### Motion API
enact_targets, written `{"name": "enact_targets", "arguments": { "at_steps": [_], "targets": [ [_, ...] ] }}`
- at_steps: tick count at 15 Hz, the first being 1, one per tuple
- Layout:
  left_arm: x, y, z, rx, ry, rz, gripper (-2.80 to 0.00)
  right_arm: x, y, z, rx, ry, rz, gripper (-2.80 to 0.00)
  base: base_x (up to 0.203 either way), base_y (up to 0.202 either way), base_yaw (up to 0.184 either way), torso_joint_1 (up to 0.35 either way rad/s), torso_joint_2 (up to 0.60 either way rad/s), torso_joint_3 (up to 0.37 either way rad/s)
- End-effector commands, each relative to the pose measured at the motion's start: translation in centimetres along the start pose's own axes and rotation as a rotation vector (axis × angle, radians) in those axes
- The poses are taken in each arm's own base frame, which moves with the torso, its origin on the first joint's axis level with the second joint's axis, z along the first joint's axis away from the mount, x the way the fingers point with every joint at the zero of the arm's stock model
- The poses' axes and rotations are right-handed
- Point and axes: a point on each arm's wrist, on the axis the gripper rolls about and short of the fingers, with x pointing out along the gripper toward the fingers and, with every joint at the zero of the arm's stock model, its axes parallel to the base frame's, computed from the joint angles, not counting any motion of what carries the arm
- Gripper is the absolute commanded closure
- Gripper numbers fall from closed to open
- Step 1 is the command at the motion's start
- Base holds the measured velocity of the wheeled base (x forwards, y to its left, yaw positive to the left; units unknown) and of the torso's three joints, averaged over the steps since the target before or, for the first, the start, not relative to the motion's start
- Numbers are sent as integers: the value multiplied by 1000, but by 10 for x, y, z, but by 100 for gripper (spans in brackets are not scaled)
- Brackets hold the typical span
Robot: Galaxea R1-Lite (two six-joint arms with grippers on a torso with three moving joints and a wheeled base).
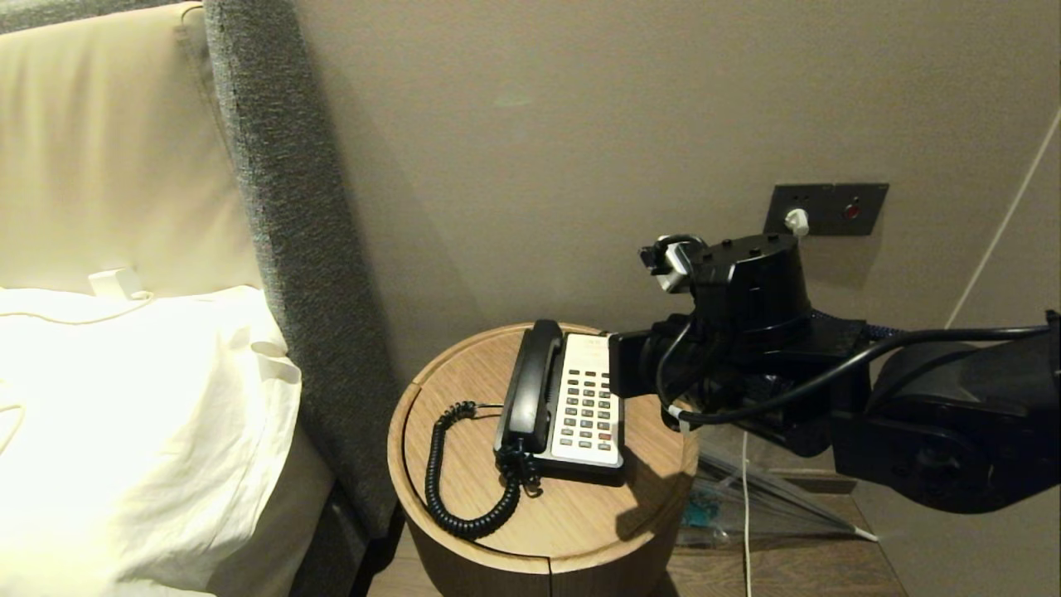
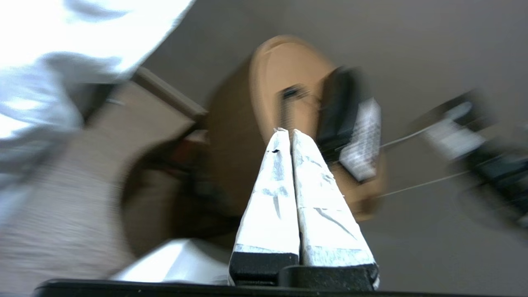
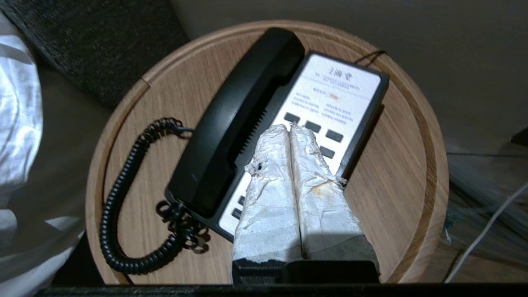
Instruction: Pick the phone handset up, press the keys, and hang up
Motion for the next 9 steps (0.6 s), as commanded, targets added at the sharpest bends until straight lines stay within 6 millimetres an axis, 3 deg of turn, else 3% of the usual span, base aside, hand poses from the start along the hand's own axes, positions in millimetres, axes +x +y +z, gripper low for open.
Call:
{"name": "enact_targets", "arguments": {
  "at_steps": [1,4,7,9],
  "targets": [
    [-9,17,-20,160,-48,-5,0,-2,0,5,8,-17,2,0,0,0,0,0,0,0],
    [-8,37,-43,386,-48,18,0,-5,1,8,13,-34,1,0,0,0,0,0,0,0],
    [-12,45,-51,644,-125,6,0,-14,-3,8,13,-33,-5,0,0,0,0,0,0,0],
    [-6,51,-54,681,-153,67,0,-23,-5,11,17,-45,-4,0,0,0,0,0,0,0]
  ]
}}
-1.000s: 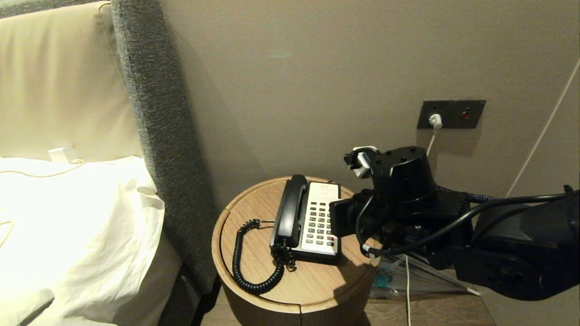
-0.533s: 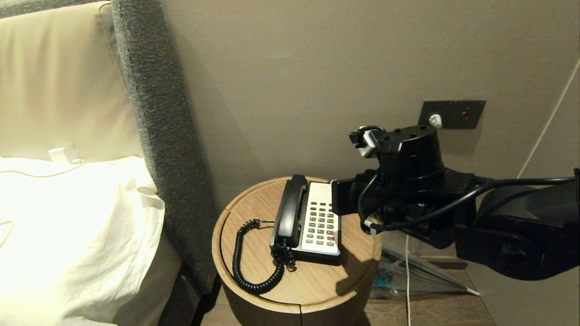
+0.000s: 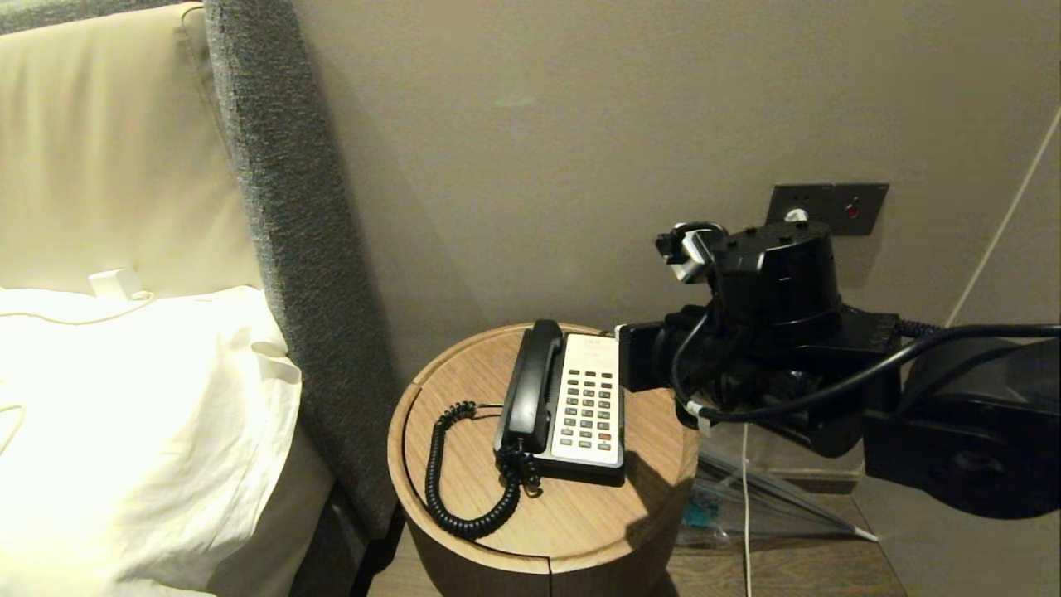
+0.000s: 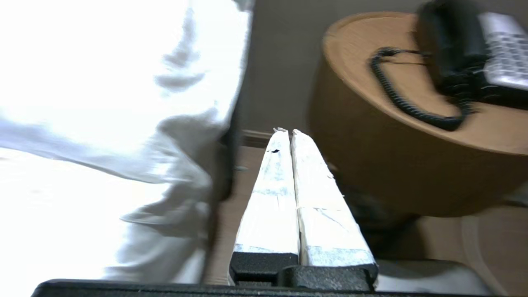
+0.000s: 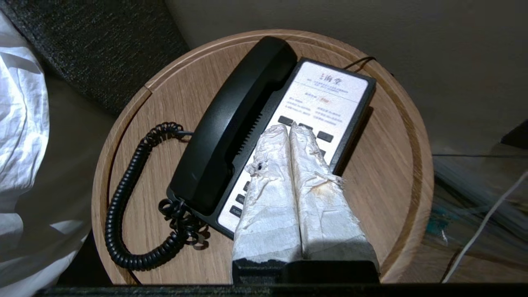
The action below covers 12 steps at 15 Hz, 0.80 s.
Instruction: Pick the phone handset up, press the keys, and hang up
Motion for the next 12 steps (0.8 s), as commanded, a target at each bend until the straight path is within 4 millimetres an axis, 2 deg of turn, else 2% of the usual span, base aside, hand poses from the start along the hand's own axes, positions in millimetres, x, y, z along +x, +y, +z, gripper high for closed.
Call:
{"name": "enact_targets", "arguments": {
  "at_steps": [1,4,7,12],
  "targets": [
    [4,2,-7,35,-74,51,0,-13,-3,4,8,-20,-1,0,0,0,0,0,0,0],
    [9,2,-8,127,-156,37,0,-23,-6,6,12,-33,1,0,0,0,0,0,0,0],
    [13,1,-14,251,-162,3,0,-31,-9,5,13,-35,1,0,0,0,0,0,0,0],
    [13,2,-12,123,-184,25,0,-48,-15,6,18,-44,2,0,0,0,0,0,0,0]
  ]
}}
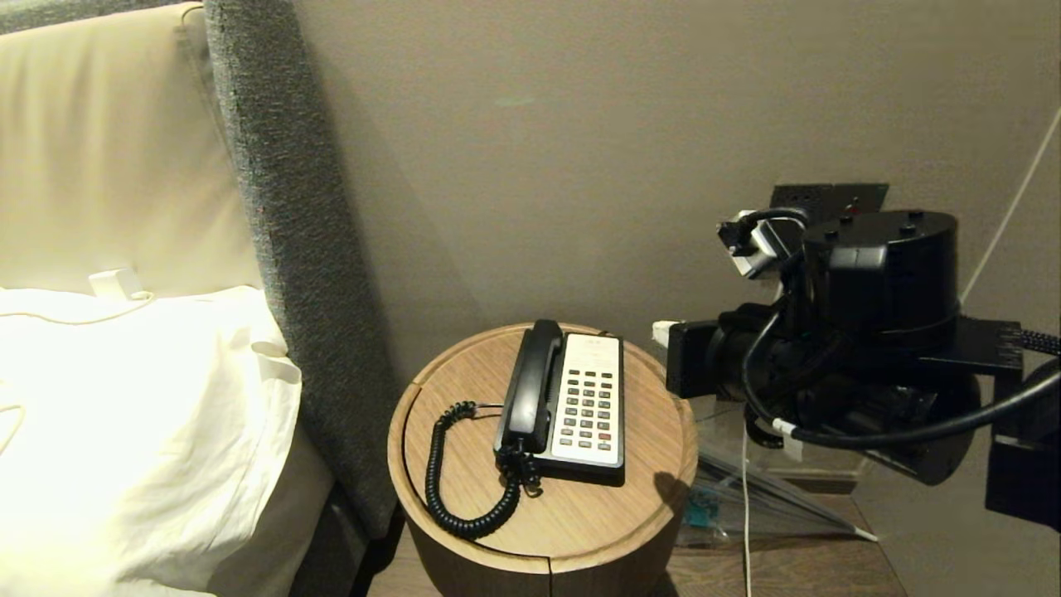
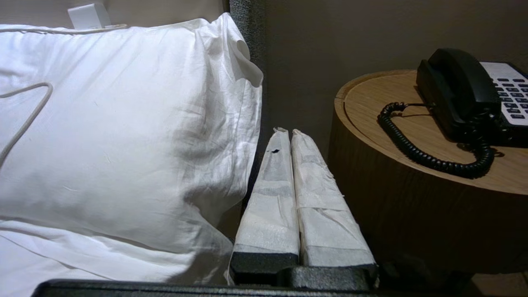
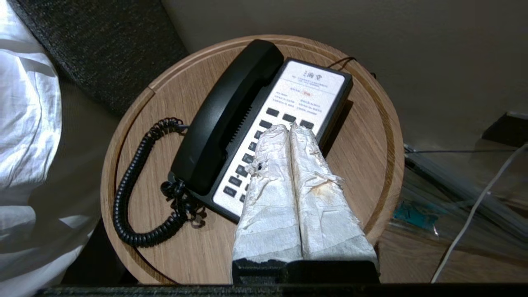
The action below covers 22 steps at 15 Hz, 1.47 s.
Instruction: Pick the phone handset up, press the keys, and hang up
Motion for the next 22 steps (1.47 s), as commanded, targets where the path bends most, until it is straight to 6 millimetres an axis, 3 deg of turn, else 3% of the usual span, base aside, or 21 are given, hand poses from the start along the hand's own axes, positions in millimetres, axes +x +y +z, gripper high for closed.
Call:
{"name": "enact_targets", "arguments": {
  "at_steps": [1,4,7,9,12,14,16,19,22],
  "targets": [
    [2,0,-11,-5,36,0,0,-13,-5,0,5,-6,-1,0,0,0,0,0,0,0],
    [2,0,-11,-5,36,0,0,-28,-11,-1,14,-18,0,0,0,0,0,0,0,0],
    [2,0,-11,-5,36,0,0,-63,-27,-5,31,-56,-18,0,0,0,0,0,0,0],
    [2,0,-11,-5,36,0,0,-96,-52,-7,69,-122,-63,0,0,0,0,0,0,0],
    [2,0,-11,-5,36,0,0,-160,-106,-19,164,-288,-254,0,0,0,0,0,0,0],
    [2,0,-11,-5,36,0,0,-209,-118,-43,191,-376,-313,0,0,0,0,0,0,0],
    [2,0,-11,-5,36,0,0,-240,-115,-78,195,-420,-357,0,0,0,0,0,0,0],
    [2,0,-11,-5,36,0,0,-249,-109,-127,82,-380,-356,0,0,0,0,0,0,0],
    [2,0,-11,-5,36,0,0,-242,-110,-143,-32,-291,-230,0,0,0,0,0,0,0]
  ]
}}
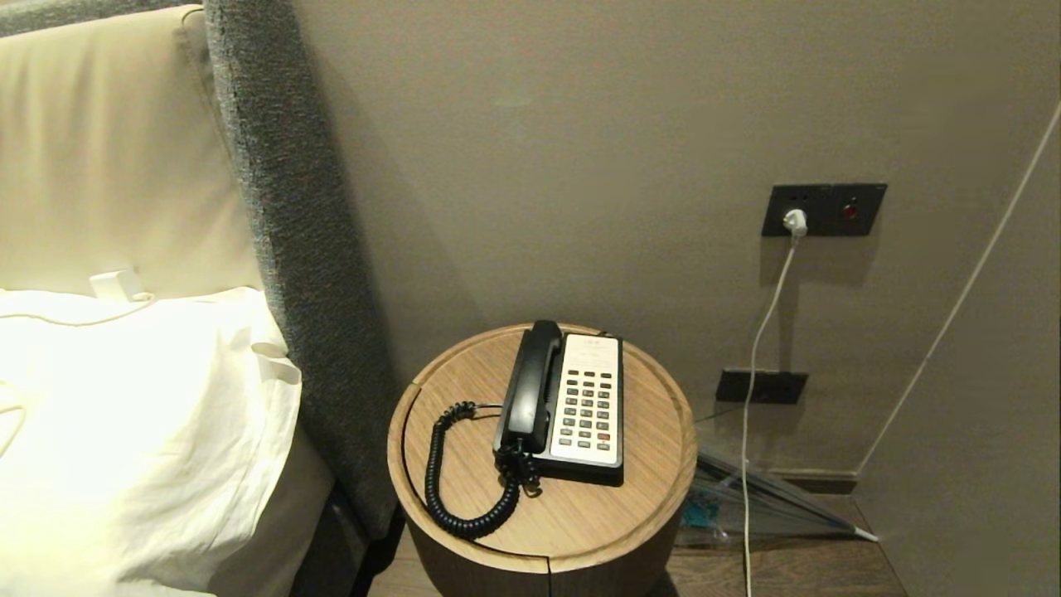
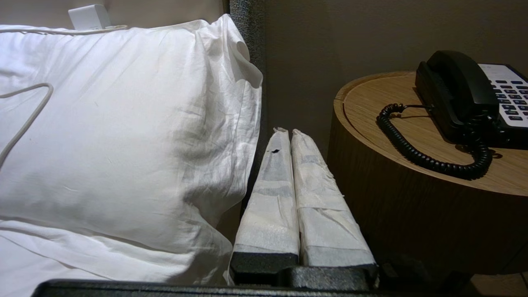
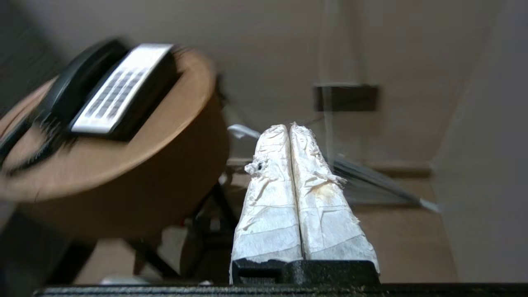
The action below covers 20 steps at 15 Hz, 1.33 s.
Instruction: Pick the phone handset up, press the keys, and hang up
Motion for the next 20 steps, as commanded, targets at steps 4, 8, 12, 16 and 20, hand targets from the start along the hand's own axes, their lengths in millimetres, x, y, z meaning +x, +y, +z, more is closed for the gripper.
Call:
{"name": "enact_targets", "arguments": {
  "at_steps": [4,8,12,16,20],
  "targets": [
    [2,0,-11,0,39,-1,0,-9,-3,-38,-59,-14,49,0,0,0,0,0,0,0],
    [2,0,-11,0,39,-1,0,-16,-5,-56,-44,-52,7,0,0,0,0,0,0,0],
    [2,0,-11,0,39,-1,0,-15,-7,-66,-88,-74,-64,0,0,0,0,0,0,0],
    [2,0,-11,0,39,-1,0,-16,-7,-65,-69,-88,-67,0,0,0,0,0,0,0],
    [2,0,-11,0,39,-1,0,-16,-7,-65,-68,-88,-66,0,0,0,0,0,0,0]
  ]
}}
